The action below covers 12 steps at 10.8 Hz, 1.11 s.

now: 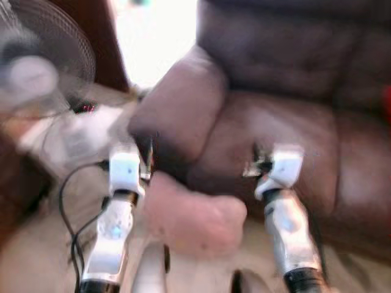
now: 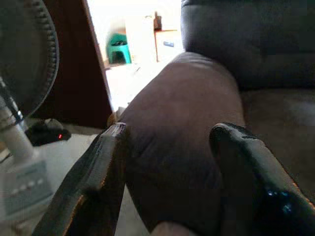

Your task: Move the pillow to the sofa from floor

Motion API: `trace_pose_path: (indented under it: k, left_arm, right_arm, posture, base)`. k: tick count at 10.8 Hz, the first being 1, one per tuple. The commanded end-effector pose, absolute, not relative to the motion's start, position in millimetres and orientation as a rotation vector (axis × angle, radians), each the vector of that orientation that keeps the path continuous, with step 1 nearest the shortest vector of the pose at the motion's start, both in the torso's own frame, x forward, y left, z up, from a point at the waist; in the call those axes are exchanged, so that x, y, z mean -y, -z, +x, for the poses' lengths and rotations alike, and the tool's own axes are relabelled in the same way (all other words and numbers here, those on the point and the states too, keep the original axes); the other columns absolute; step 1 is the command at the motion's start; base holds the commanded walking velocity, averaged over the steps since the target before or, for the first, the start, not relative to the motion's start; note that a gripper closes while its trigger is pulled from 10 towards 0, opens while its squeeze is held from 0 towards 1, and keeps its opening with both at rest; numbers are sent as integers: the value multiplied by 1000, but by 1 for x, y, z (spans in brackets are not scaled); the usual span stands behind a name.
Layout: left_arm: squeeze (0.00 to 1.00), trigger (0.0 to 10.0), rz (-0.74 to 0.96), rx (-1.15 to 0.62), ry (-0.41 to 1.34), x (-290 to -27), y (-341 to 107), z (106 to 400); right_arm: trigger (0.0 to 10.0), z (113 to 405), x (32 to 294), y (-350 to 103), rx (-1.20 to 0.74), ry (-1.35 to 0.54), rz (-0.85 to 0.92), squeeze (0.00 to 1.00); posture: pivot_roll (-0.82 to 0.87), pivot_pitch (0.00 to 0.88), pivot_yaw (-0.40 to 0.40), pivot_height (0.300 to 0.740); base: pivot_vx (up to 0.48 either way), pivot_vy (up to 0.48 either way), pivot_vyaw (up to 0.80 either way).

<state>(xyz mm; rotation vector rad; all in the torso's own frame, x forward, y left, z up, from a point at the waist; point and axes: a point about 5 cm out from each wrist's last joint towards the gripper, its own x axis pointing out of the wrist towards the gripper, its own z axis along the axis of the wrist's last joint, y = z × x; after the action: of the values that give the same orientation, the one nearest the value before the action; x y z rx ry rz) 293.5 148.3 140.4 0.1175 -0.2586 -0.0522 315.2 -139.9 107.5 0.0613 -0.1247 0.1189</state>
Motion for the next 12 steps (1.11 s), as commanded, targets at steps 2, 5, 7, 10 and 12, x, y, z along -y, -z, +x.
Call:
trace_pose_path:
  k: [2,5,7,10,12]
  left_arm:
    - [0,10000,126,275,52,-148,-146,295]
    - [0,10000,127,270,53,-148,-145,295]
    - [0,10000,129,269,55,-149,-145,296]
    - [0,10000,128,270,57,-148,-145,296]
    - [0,10000,127,269,58,-148,-145,296]
  right_arm:
    - [10000,316,143,-110,133,-111,61,0]
    - [10000,316,141,-108,120,-110,64,0]
    - [10000,317,140,-109,122,-117,65,0]
    - [10000,317,140,-109,121,-122,65,0]
    - [10000,317,139,-108,120,-127,63,0]
  posture:
    - [144,169,-37,641]
    - [145,170,-35,641]
    - [145,167,-34,641]
    - [143,164,-33,637]
    - [144,161,-34,612]
  base:
    - [0,0,0]
    - [0,0,0]
    - [0,0,0]
    - [0,0,0]
    - [0,0,0]
